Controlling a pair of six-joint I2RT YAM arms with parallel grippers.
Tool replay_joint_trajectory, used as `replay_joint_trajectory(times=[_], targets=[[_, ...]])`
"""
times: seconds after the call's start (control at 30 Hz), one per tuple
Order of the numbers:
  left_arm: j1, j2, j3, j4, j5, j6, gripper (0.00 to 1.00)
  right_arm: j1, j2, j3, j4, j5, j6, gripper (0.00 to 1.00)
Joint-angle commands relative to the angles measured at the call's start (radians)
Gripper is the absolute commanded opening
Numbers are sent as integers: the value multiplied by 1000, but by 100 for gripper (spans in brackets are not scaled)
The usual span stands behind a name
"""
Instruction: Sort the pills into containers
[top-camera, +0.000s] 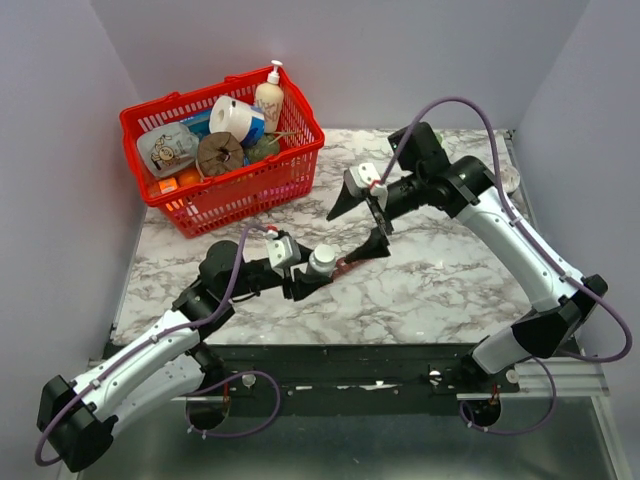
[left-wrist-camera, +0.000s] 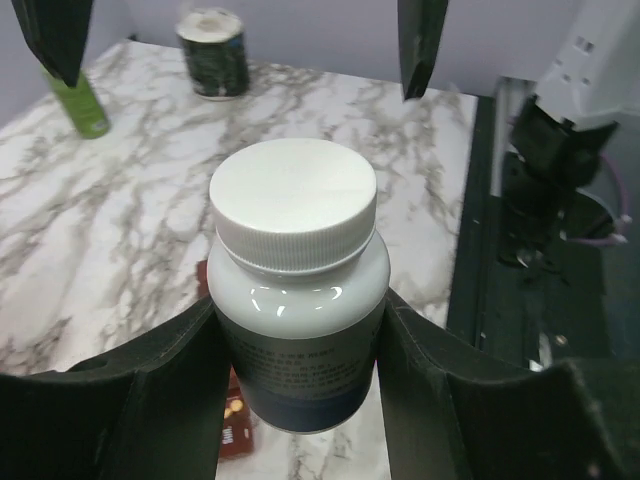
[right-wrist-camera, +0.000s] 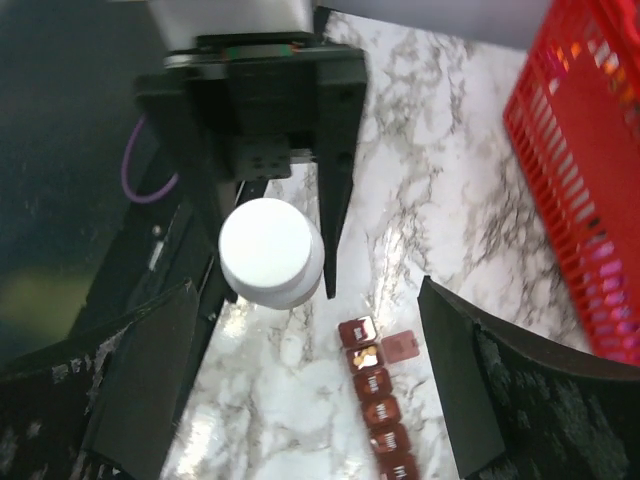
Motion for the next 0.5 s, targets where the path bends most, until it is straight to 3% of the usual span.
replay_joint_trajectory(times=[0.0,0.17,0.47], targets=[[17,24,30,-70,300,3,0,12,6,25,-375,-165,-522,100],[19,105,84,-63,357,-15,0,90,80,84,-481,-134,-560,98],[20,132,93,-35,356,-15,0,127,74,19,-357,-56,-403,79]])
